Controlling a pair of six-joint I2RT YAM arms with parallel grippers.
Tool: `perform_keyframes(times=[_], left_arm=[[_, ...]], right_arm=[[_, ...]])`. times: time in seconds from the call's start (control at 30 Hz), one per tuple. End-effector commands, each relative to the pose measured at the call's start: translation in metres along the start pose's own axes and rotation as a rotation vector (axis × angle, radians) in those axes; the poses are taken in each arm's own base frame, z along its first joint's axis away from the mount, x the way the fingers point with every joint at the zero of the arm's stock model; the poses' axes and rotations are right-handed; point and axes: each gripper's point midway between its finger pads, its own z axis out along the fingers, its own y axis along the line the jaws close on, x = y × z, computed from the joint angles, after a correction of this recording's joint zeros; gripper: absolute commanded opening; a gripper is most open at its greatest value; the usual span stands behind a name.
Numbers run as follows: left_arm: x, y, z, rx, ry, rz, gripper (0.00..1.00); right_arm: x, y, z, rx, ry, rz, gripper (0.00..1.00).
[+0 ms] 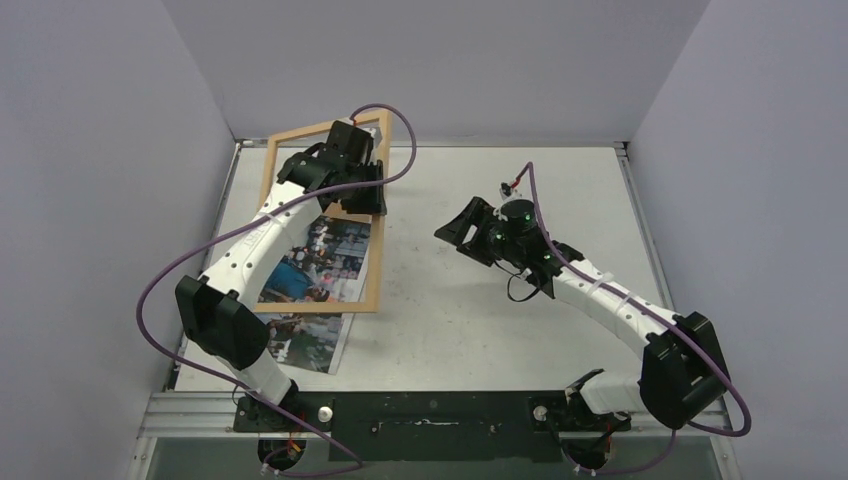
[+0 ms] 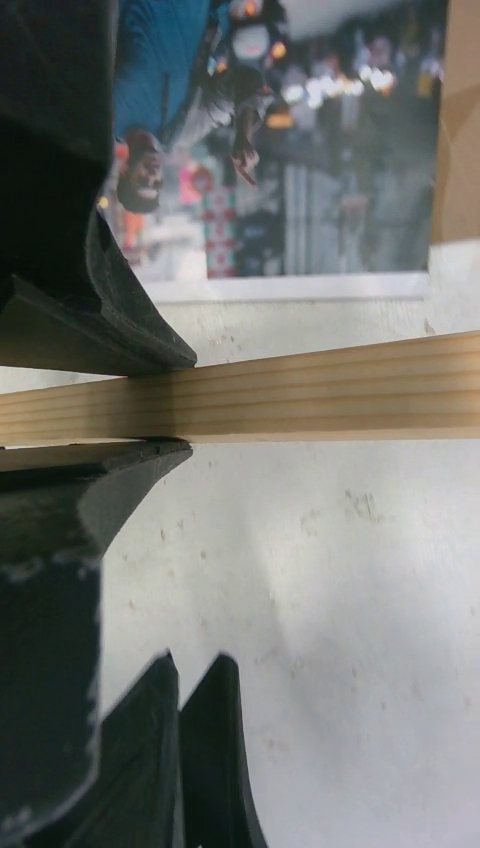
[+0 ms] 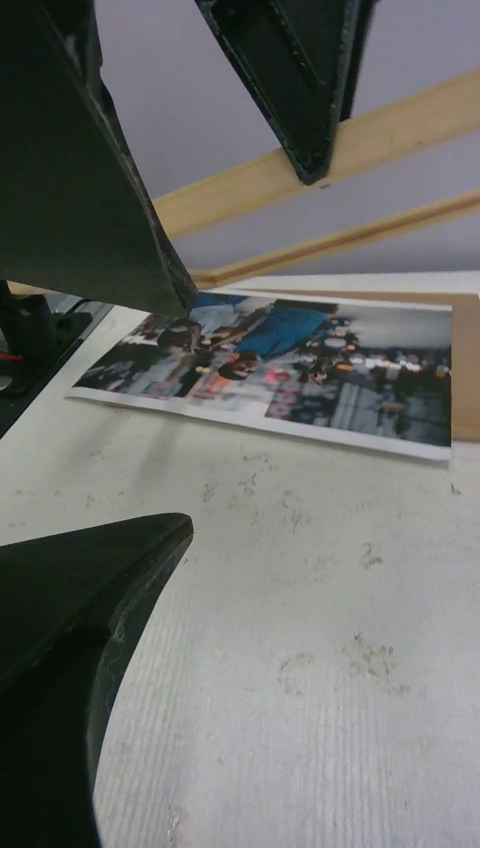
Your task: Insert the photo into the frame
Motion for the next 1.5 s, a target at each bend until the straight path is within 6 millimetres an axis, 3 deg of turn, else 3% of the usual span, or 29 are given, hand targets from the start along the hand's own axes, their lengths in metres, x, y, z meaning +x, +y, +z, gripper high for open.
perform_keyframes(times=[0.0, 0.23, 0.5, 0.7, 1.0, 1.3, 1.47], left_arm=[[-0.045, -0.051, -0.029, 0.179, -0.147, -0.018, 0.00], [-0.064, -0.092, -0.057, 0.377, -0.217, -0.079, 0.00], [-0.079, -0.121, -0.089, 0.545, -0.257, -0.133, 0.00], [-0.078, -0.130, -0.106, 0.599, -0.222, -0.136, 0.00], [-0.082, -0.147, -0.128, 0.768, -0.204, -0.160, 0.00], [-0.092, -0.144, -0.148, 0.883, -0.208, -0.167, 0.00], [-0.105, -0.145, -0.163, 0.985, -0.227, -0.218, 0.00]], right_arm=[[-0.019, 0.078, -0.029, -0.316, -0.102, -0.076, 0.77], [-0.015, 0.140, -0.051, -0.547, -0.111, -0.157, 0.88], [-0.016, 0.146, -0.041, -0.516, -0.101, -0.125, 0.85], [-0.017, 0.167, -0.049, -0.582, -0.087, -0.098, 0.82], [-0.021, 0.178, -0.060, -0.637, -0.093, -0.028, 0.77], [-0.016, 0.205, -0.081, -0.779, -0.080, -0.052, 0.66], [-0.013, 0.215, -0.087, -0.819, -0.076, -0.048, 0.65]])
